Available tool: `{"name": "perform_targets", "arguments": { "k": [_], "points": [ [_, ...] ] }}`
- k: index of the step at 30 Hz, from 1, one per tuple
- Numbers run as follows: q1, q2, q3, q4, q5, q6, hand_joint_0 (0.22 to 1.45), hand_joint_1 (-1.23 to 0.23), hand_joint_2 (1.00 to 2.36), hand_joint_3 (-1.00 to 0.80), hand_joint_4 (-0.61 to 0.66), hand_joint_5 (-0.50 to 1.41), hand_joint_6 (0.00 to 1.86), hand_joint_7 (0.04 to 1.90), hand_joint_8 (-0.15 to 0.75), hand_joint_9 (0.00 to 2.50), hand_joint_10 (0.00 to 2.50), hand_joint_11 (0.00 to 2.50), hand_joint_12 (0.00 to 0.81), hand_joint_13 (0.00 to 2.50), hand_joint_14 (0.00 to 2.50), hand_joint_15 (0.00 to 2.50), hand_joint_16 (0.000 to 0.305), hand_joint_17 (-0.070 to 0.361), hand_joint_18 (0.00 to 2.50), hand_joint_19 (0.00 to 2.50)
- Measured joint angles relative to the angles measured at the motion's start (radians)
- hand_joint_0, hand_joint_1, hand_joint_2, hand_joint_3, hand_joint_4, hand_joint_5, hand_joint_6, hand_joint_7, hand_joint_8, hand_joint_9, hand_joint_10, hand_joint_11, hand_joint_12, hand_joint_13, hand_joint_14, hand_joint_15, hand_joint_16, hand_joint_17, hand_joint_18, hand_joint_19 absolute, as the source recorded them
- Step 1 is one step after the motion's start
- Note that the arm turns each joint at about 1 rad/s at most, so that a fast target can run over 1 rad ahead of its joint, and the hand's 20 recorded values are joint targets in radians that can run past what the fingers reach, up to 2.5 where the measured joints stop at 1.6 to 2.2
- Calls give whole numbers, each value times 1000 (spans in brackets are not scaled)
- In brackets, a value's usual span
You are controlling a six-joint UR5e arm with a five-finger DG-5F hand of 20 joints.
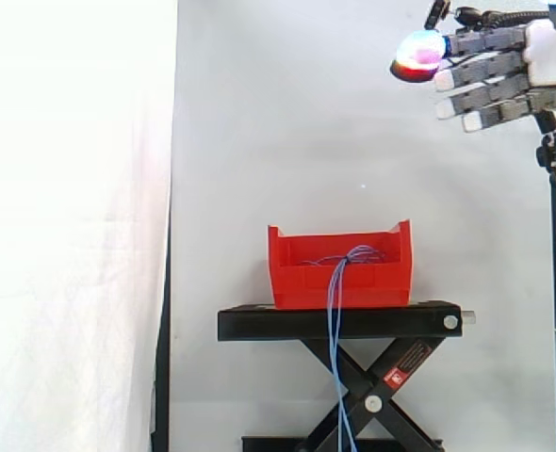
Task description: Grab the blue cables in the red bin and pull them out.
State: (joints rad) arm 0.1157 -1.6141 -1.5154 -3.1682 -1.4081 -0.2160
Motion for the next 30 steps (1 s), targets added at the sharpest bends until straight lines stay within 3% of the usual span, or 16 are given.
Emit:
{"name": "perform_targets", "arguments": {
  "k": [3,8,16,20,30],
  "points": [
    [1,-25,0,74,-3,-60,647,-881,1000,-1000,250,558,13,397,257,611,13,341,354,398,12,311,51,114,299,551],
    [1,-65,1,178,-14,-104,640,-939,1000,-1000,298,658,14,498,267,697,18,457,361,453,13,345,51,116,341,553],
    [5,-118,0,294,-25,-195,644,-1007,1000,-1000,293,678,12,570,264,812,25,705,364,686,22,570,52,116,451,611],
    [8,-123,1,328,-26,-273,648,-1008,1000,-1000,290,653,12,553,263,811,24,715,365,738,21,617,51,115,483,626],
    [13,-137,0,355,-25,-539,646,-971,1000,-1000,290,642,13,535,261,817,25,710,370,748,23,626,51,116,494,641]
  ]
}}
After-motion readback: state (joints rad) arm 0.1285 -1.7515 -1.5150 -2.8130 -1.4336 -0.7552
